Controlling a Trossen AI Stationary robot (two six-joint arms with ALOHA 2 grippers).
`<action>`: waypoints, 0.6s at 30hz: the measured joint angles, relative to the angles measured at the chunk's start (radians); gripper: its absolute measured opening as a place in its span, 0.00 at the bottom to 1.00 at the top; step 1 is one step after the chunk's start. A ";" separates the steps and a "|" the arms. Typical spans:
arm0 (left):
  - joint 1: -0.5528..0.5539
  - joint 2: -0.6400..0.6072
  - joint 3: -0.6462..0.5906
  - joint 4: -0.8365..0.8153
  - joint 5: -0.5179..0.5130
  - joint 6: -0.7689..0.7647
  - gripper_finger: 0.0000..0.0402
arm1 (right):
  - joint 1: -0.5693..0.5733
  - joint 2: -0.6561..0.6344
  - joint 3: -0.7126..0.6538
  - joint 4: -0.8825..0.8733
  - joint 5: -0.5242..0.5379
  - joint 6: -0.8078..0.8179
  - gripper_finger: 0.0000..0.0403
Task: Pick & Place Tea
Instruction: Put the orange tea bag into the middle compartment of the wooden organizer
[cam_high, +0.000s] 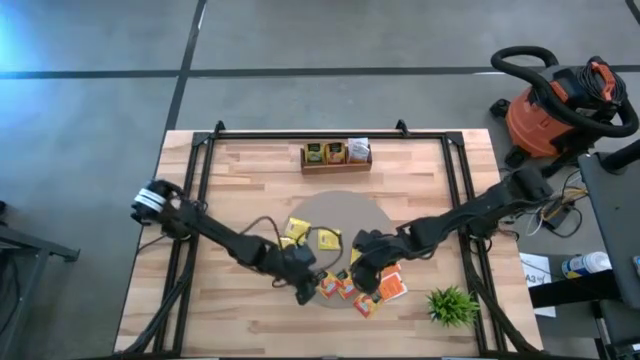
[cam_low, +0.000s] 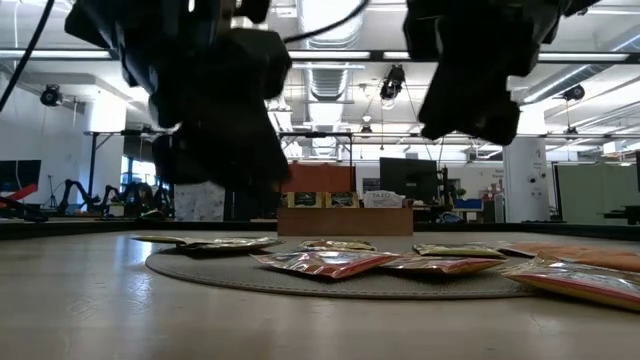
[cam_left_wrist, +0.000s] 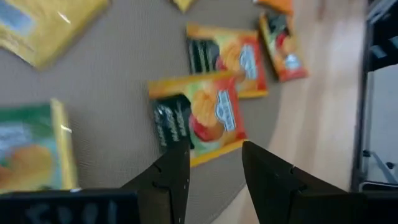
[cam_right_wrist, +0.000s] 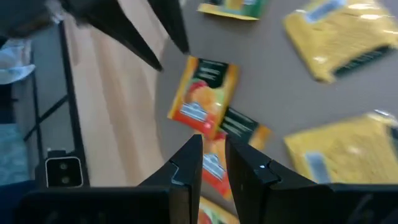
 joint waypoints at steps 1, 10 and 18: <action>-0.008 0.019 0.008 -0.004 -0.005 -0.021 0.35 | 0.000 0.023 0.000 0.036 -0.008 -0.009 0.17; -0.018 0.087 0.038 -0.009 -0.071 -0.097 0.35 | -0.002 0.191 0.000 0.226 -0.034 -0.015 0.17; -0.019 0.107 0.030 0.017 -0.070 -0.126 0.35 | -0.033 0.268 0.001 0.301 -0.052 -0.009 0.17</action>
